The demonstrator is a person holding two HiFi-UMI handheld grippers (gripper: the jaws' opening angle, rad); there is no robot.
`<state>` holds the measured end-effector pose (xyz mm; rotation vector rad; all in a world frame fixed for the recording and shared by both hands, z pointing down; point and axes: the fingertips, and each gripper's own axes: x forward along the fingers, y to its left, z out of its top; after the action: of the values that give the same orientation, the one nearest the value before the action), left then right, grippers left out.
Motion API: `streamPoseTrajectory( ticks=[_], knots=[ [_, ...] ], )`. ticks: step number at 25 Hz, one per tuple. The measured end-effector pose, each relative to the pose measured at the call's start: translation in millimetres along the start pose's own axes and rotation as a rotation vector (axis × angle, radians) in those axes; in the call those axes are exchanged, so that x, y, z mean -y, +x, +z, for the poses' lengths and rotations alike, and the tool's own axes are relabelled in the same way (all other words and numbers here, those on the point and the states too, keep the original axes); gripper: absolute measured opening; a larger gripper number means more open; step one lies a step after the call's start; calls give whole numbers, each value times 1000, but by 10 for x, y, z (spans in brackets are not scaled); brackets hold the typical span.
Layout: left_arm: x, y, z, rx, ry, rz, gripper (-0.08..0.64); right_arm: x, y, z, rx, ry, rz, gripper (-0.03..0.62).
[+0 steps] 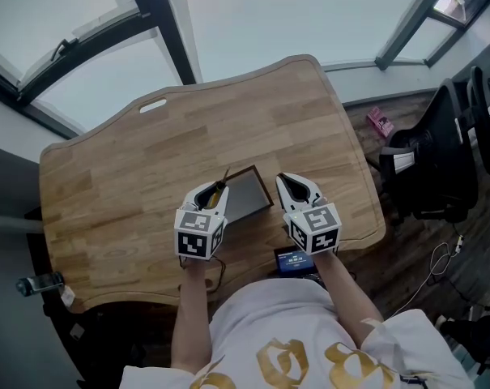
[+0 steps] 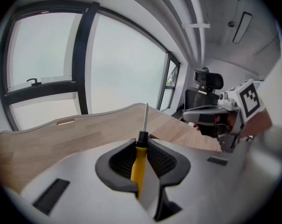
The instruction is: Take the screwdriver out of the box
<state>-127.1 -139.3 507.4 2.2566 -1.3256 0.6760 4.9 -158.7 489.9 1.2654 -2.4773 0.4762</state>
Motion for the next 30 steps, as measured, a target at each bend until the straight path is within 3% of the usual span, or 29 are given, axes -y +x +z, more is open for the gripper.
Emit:
streamPoseTrajectory(
  ticks=[5,12,17,20,25,30],
  knots=[
    [5,-194,87,66,-11,30,80,-39,-110,69,29,-8,-1,32],
    [99,-595,366,275,-97,26,80,-187,-280,172,66,-30,20,32],
    [91,-934,451,380,-98,91,80,-318,-440,215,87,-52,38,32],
    [70,-1106,500,455,-169,104,80,-346,-544,244,103,-55,44,32],
    [127,-1280,439,469,-213,130,80,-378,-688,285,127,-38,48,32],
    [192,-1479,466,490,-202,183,80,-501,-772,400,163,-38,97,32]
  ],
)
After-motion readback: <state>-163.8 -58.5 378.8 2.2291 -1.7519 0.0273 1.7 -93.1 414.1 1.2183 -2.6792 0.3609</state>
